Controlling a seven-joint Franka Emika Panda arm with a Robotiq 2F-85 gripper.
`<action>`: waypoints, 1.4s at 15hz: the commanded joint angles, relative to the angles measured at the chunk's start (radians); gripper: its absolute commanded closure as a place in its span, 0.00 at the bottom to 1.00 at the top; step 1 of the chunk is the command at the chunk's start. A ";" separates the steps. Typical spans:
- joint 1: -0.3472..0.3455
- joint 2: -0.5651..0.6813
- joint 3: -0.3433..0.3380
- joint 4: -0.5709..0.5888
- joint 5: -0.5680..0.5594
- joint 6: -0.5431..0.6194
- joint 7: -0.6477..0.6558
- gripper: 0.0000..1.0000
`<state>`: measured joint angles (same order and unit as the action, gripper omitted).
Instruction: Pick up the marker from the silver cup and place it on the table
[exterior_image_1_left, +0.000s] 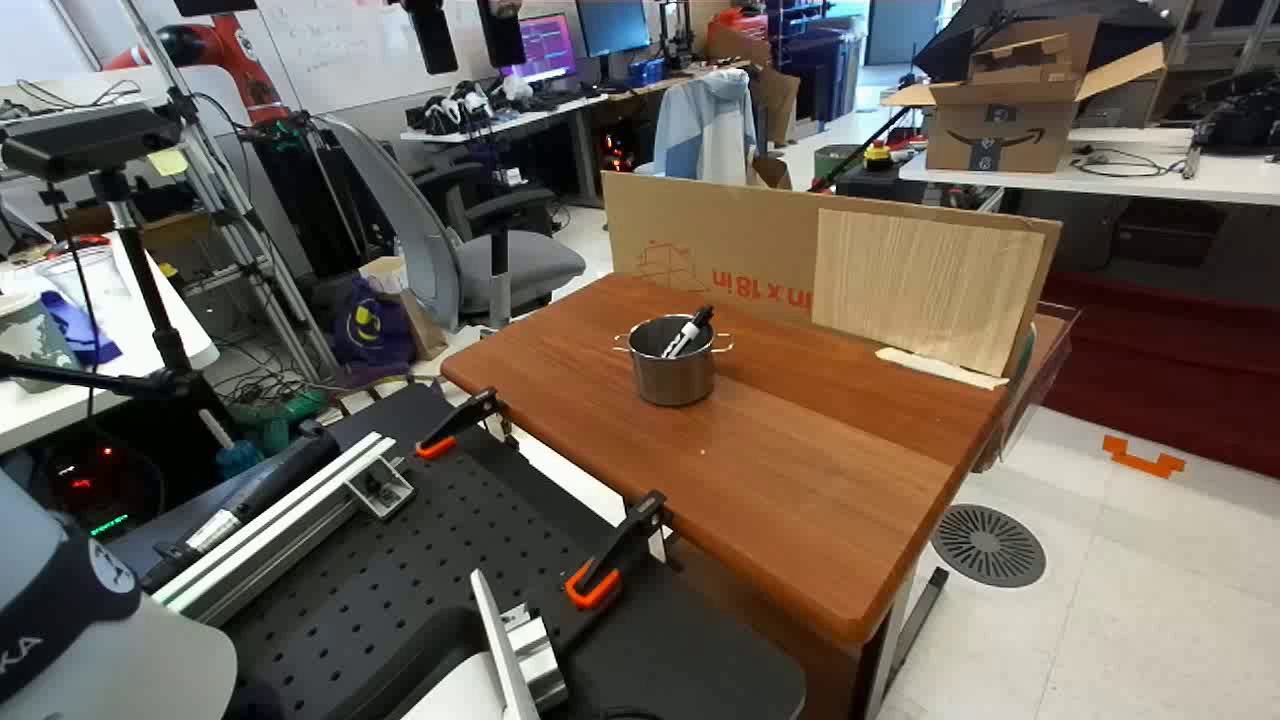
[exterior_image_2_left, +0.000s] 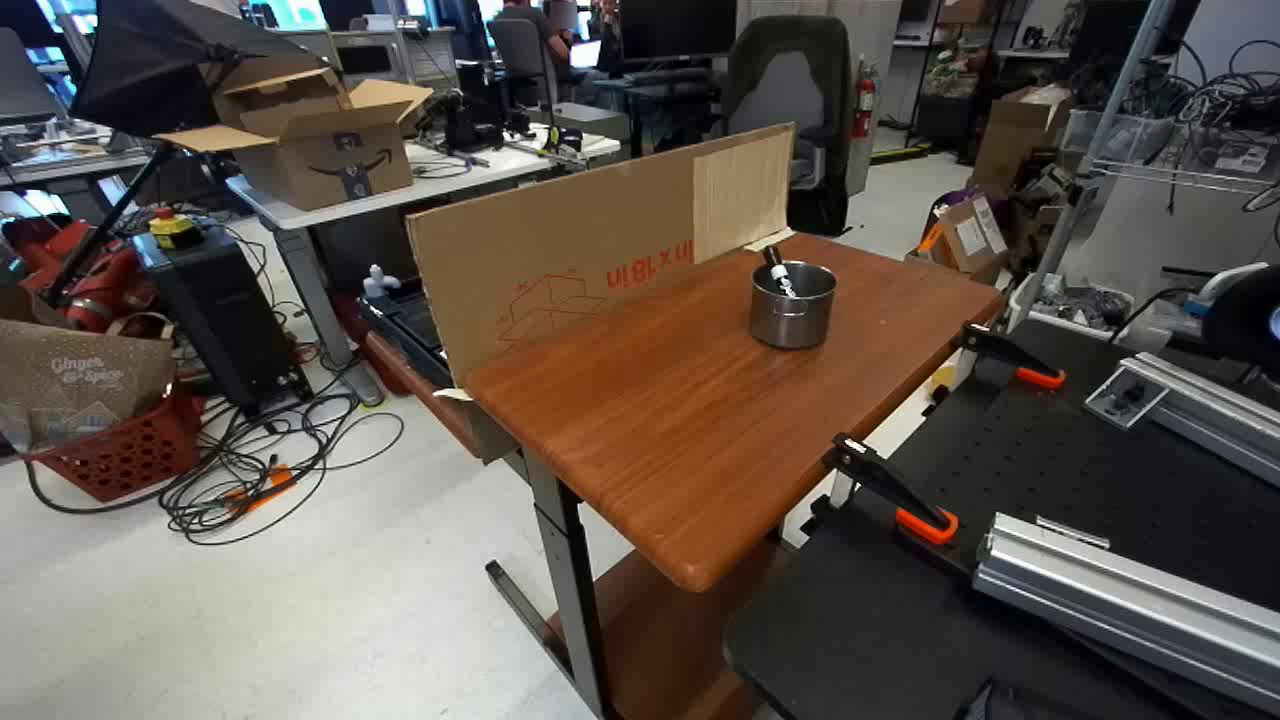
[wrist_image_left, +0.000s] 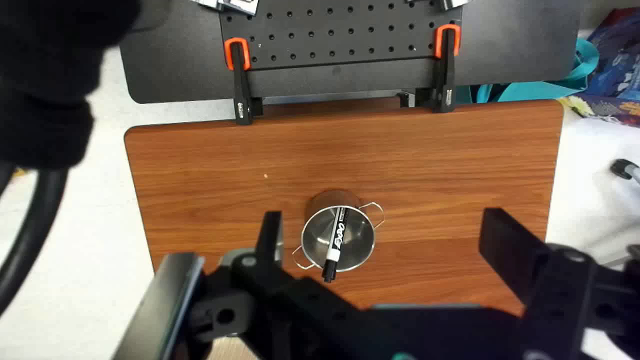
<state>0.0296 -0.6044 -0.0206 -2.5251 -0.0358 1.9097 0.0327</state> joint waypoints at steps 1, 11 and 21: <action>-0.012 0.000 0.011 0.002 0.007 -0.002 -0.006 0.00; -0.012 0.000 0.011 0.002 0.007 -0.002 -0.006 0.00; -0.062 0.079 0.023 -0.013 -0.074 0.108 0.075 0.00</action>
<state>0.0067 -0.5771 -0.0177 -2.5324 -0.0750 1.9465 0.0762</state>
